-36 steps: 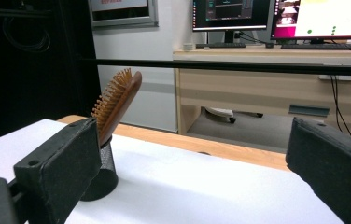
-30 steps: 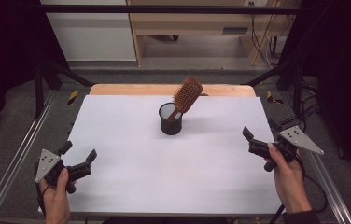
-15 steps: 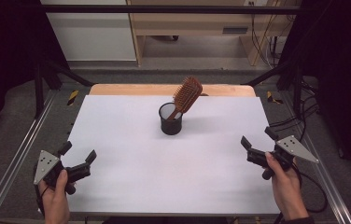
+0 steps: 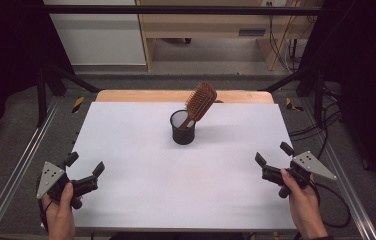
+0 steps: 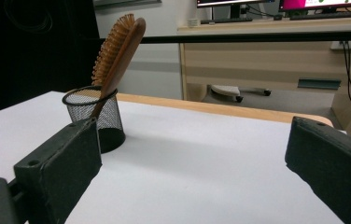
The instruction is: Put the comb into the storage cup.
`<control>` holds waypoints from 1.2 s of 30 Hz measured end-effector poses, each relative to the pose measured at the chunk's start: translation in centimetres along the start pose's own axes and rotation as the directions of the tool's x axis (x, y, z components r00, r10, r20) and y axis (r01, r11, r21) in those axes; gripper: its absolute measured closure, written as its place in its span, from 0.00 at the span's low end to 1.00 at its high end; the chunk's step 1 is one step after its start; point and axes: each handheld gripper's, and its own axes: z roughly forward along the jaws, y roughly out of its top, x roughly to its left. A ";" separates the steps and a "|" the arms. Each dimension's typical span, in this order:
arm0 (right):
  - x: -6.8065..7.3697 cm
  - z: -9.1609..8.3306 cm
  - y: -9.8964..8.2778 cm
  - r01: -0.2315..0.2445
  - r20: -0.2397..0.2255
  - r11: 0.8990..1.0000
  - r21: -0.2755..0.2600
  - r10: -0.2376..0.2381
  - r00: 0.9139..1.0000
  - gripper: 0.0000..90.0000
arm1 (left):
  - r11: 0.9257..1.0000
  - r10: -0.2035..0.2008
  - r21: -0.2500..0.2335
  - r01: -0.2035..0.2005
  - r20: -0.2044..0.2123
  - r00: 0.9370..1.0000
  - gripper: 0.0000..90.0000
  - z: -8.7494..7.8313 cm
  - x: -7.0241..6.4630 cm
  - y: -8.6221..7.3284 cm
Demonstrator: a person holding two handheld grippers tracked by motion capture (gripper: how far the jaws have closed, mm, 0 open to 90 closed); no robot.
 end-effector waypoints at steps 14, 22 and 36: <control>1.1 0.4 -1.6 0.034 -0.050 0.999 0.033 -0.032 0.998 0.04 | 1.000 0.012 -0.004 -0.012 0.028 1.000 0.03 0.0 -0.6 0.0; 1.7 0.8 -2.1 0.048 -0.087 0.998 0.044 -0.044 0.995 0.04 | 1.000 0.021 0.001 -0.021 0.036 0.999 0.03 -0.4 -0.9 -0.1; 2.8 1.4 -2.7 0.060 -0.131 0.997 0.051 -0.052 0.990 0.05 | 0.999 0.029 0.013 -0.031 0.073 0.997 0.03 -0.5 -1.9 -0.4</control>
